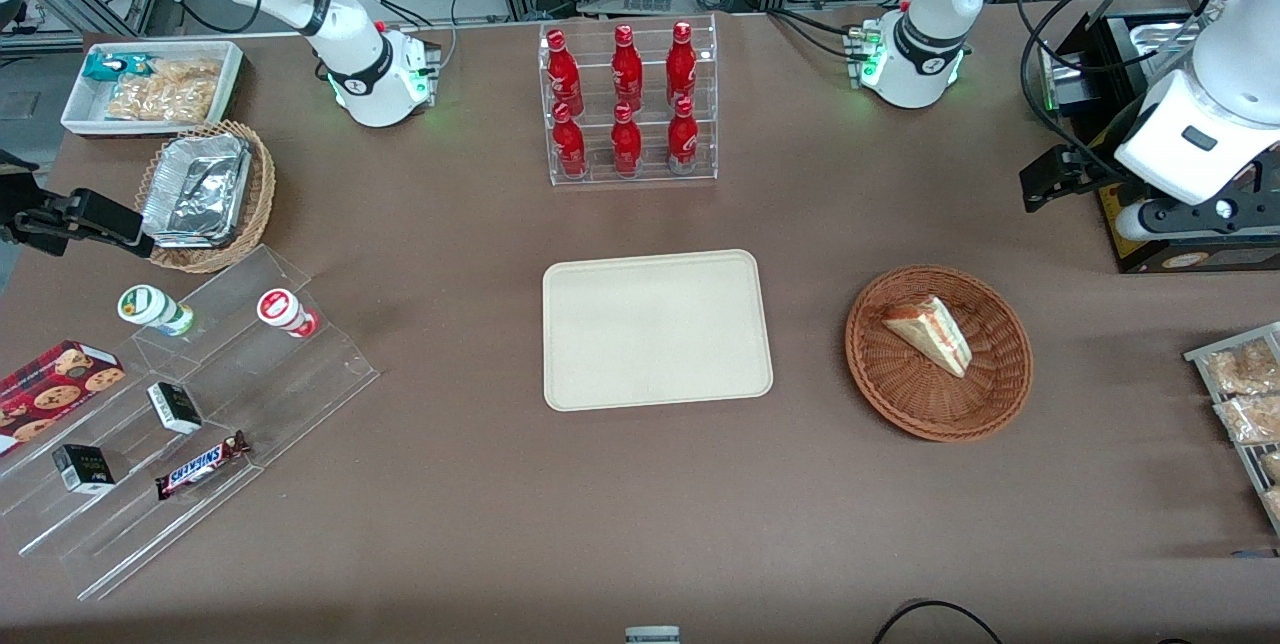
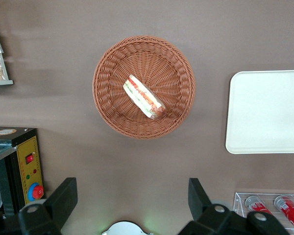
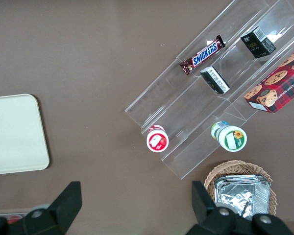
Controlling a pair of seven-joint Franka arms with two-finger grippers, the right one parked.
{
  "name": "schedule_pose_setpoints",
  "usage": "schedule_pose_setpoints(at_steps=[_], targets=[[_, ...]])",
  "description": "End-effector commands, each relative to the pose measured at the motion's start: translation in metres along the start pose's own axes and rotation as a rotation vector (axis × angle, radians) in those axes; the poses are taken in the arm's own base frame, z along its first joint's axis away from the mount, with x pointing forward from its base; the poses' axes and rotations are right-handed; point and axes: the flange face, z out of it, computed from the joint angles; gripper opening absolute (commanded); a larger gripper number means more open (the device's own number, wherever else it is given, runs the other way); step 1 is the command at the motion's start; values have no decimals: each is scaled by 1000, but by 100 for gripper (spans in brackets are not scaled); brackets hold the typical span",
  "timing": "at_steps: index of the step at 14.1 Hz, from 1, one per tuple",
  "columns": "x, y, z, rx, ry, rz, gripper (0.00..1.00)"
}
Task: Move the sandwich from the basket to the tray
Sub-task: 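Move the left gripper down over the sandwich in the wicker basket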
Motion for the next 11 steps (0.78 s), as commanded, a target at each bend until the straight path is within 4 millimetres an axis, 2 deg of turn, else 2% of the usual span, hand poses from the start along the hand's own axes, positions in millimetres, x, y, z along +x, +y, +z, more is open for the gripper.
schedule_pose_setpoints(at_steps=[1, 5, 7, 11], targets=[[-7, 1, 6, 6, -19, 18, 100], [-6, 0, 18, 13, -38, 15, 100], [0, 0, 48, 20, -62, -30, 100], [8, -2, 145, 41, -146, -123, 100]])
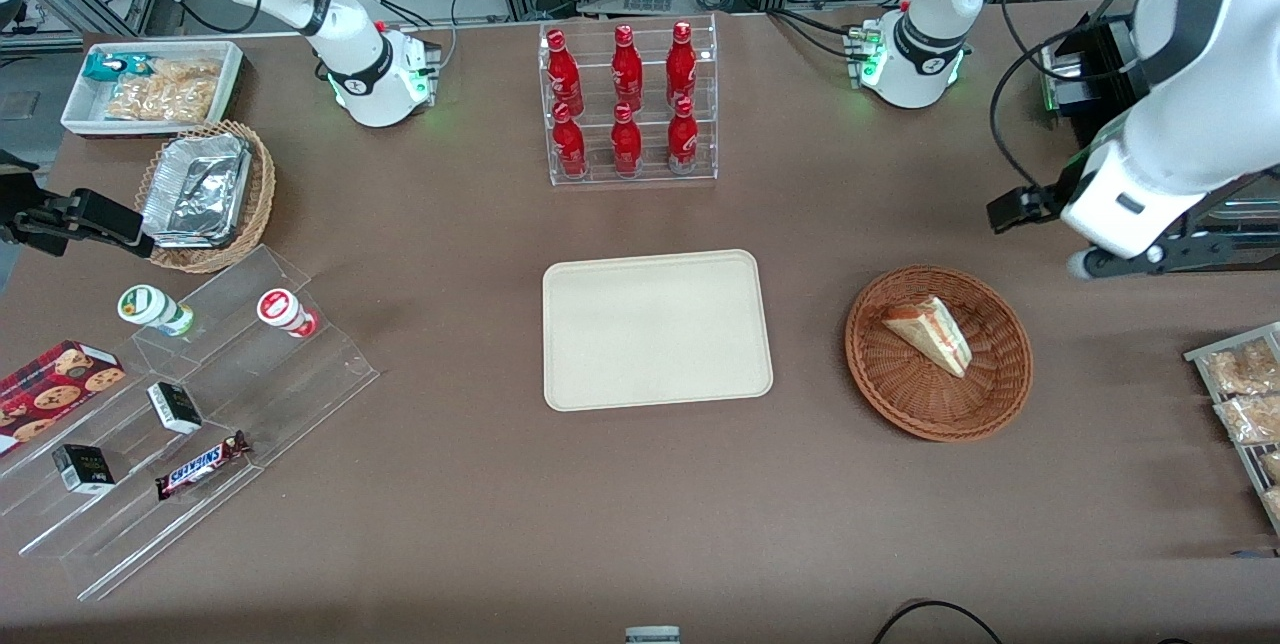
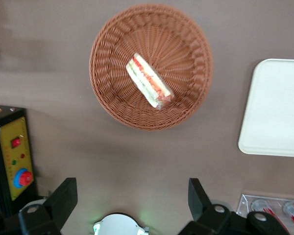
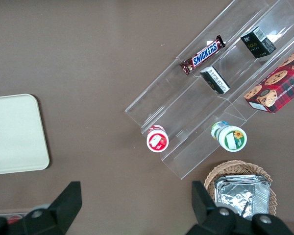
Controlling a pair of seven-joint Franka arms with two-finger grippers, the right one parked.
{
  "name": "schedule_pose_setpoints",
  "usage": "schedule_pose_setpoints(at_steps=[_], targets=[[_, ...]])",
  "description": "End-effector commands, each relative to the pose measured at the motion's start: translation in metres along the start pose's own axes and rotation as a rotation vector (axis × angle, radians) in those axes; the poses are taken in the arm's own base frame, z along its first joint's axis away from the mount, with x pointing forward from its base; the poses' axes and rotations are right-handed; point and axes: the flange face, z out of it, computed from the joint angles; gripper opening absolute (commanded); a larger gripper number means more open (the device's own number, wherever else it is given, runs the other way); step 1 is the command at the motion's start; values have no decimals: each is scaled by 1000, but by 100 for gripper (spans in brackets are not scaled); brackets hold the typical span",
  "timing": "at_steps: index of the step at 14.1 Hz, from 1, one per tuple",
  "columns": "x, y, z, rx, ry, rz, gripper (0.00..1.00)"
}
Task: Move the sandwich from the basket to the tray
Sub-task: 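Move the left gripper down over the sandwich in the wicker basket, then close the left gripper on the wrapped sandwich and lift it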
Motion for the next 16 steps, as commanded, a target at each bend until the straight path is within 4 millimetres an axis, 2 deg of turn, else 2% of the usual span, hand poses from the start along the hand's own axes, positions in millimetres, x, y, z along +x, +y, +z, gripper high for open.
schedule_pose_setpoints(at_steps=[1, 4, 6, 9, 16], targets=[[6, -1, 68, 13, -36, -60, 100], [17, 4, 142, -7, 1, -262, 100], [25, 8, 174, -26, 20, -360, 100], [34, 17, 199, -32, 4, -518, 100], [54, 24, 240, -72, 24, -616, 100]])
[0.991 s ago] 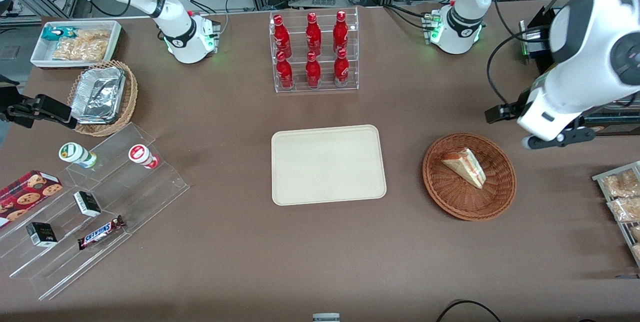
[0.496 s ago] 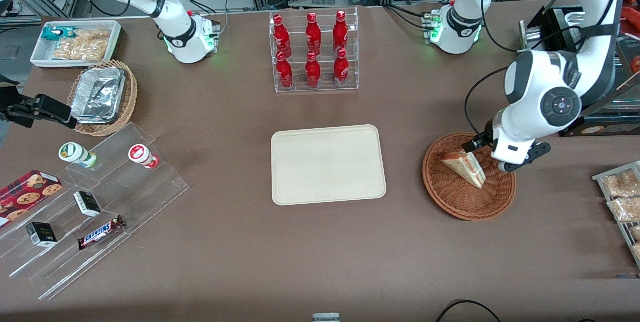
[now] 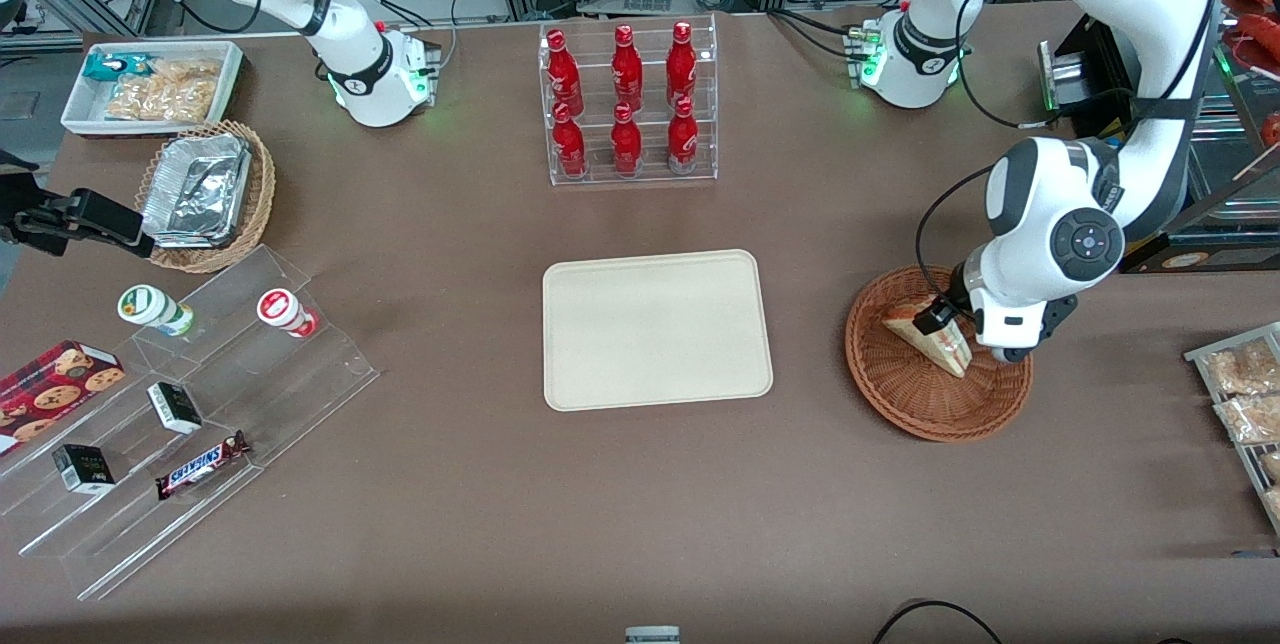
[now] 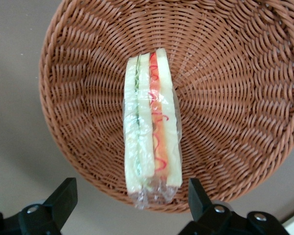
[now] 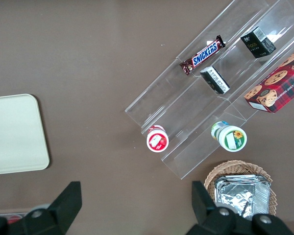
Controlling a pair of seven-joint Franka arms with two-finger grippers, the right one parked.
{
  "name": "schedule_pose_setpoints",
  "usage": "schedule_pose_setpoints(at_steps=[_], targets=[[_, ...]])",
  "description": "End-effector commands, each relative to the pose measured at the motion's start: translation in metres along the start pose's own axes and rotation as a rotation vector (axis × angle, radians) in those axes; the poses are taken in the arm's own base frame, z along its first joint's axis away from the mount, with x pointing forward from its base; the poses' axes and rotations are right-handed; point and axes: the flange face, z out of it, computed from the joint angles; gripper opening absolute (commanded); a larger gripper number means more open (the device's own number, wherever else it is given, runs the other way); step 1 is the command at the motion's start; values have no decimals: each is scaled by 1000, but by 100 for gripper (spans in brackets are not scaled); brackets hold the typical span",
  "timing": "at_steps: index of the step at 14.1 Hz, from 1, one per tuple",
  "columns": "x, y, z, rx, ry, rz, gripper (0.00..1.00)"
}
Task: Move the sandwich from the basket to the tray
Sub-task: 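Close the left gripper on the wrapped sandwich and lift it, then carry the held sandwich over the cream tray with the left gripper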
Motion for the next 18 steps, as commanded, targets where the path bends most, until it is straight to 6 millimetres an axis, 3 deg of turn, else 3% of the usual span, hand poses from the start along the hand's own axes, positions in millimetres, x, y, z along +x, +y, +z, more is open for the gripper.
schedule_pose_setpoints(at_steps=[1, 5, 9, 10, 11, 13, 15, 18], targets=[[1, 6, 11, -25, 15, -27, 100], [-1, 21, 32, -62, 23, -74, 100], [-1, 23, 43, -61, 22, -121, 99], [0, 22, 44, -57, 23, -117, 89], [0, 22, 43, -57, 23, -114, 69], [1, 21, 44, -51, 20, -104, 20], [1, 21, 42, -53, 23, -82, 10], [5, 26, 17, -76, 47, -17, 8]])
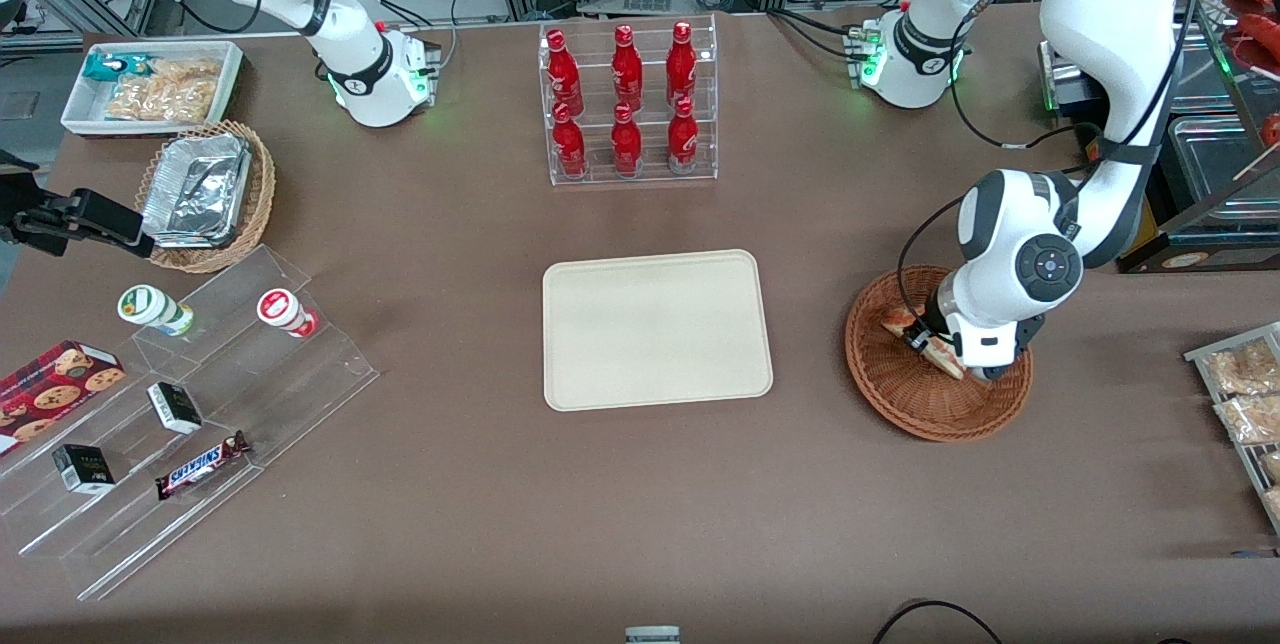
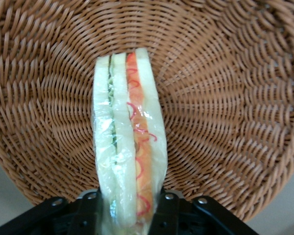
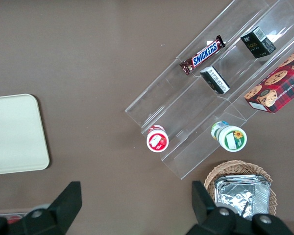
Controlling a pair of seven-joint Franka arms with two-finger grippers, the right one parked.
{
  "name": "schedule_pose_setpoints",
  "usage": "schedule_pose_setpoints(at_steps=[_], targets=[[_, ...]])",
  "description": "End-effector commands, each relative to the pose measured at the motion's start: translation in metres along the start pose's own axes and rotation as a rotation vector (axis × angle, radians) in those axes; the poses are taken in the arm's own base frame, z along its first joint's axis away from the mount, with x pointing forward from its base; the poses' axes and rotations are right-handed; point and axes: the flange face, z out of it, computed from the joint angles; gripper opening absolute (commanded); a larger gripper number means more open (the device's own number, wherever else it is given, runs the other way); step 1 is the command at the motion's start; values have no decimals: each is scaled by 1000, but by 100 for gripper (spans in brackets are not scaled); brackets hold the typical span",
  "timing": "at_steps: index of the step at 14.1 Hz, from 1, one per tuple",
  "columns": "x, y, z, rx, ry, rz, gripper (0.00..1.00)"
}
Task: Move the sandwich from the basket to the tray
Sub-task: 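Carry the held sandwich over the cream tray with the left gripper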
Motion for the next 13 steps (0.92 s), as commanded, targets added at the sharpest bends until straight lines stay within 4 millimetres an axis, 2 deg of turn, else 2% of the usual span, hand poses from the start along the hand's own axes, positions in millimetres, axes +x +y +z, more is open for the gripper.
schedule_pose_setpoints(at_steps=[1, 2, 3, 5, 9, 11, 12, 13], targets=[[1, 11, -35, -19, 21, 48, 8], [0, 21, -58, -19, 22, 65, 8], [-13, 36, -79, -17, 15, 133, 8], [-37, 55, -105, -45, 32, 262, 9], [-99, 93, -117, -84, 36, 517, 12], [-132, 121, -123, -112, 40, 571, 12], [-159, 140, -126, -127, 33, 604, 12], [-182, 153, -120, -126, 27, 628, 12]])
